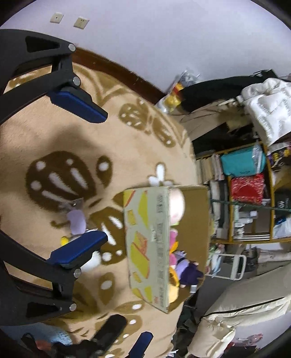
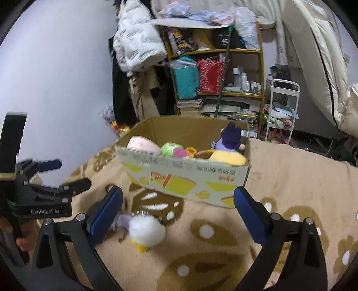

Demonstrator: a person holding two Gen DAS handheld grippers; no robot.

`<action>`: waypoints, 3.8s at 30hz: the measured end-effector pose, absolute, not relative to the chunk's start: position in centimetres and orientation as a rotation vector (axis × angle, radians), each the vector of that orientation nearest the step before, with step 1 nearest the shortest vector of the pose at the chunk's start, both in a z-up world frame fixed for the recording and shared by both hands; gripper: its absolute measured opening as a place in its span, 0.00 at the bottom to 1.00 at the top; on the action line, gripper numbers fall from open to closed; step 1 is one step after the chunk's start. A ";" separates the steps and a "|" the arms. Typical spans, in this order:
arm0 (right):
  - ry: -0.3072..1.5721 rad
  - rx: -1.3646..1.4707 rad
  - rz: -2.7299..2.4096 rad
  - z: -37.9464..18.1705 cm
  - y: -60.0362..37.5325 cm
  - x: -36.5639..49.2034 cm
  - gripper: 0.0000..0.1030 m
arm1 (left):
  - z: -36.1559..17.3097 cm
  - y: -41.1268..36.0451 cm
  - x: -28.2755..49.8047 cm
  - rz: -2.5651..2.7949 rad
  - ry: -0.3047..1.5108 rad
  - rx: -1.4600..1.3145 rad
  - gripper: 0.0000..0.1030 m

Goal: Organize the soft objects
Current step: 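Move both tools down toward the clear bag and white fluffy plush, then grasp the clear bag with the left tool while the right tool grasps the white fluffy plush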

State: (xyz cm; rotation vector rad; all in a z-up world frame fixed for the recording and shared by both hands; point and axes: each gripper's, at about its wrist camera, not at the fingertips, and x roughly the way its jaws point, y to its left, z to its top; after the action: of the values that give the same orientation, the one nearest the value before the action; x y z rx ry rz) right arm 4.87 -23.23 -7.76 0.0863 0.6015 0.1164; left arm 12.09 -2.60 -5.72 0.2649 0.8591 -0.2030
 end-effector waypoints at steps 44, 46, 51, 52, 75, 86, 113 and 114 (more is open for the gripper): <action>0.882 0.037 0.246 -18.6 -18.1 9.4 0.34 | -16.4 -5.2 17.6 -0.321 1.269 0.185 0.93; 0.881 0.055 0.249 -18.5 -18.5 9.2 0.33 | -16.7 -5.5 17.6 -0.323 1.268 0.205 0.93; 0.876 0.054 0.250 -18.4 -18.6 9.0 0.32 | -17.0 -5.7 17.7 -0.320 1.267 0.215 0.93; 0.875 0.050 0.251 -18.3 -18.6 9.0 0.32 | -17.0 -5.6 17.8 -0.320 1.268 0.215 0.93; 0.886 -0.031 0.184 -18.2 -18.3 8.1 0.25 | -17.7 -8.7 17.8 -0.254 1.289 0.257 0.98; 0.895 -0.052 0.182 -18.5 -18.0 8.2 0.25 | -17.8 -10.1 18.0 -0.214 1.305 0.258 0.99; 0.912 -0.065 0.172 -19.5 -17.0 8.1 0.26 | -17.4 -8.5 15.0 -0.227 1.262 0.351 0.71; 0.912 -0.063 0.172 -19.5 -17.0 8.1 0.26 | -17.3 -8.4 14.8 -0.232 1.260 0.349 0.71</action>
State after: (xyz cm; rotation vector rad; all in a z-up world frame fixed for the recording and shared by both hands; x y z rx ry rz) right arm 8.12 -17.03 -19.52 -0.0631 0.9121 0.1723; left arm 14.82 -8.36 -17.26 0.3489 1.2597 -0.2317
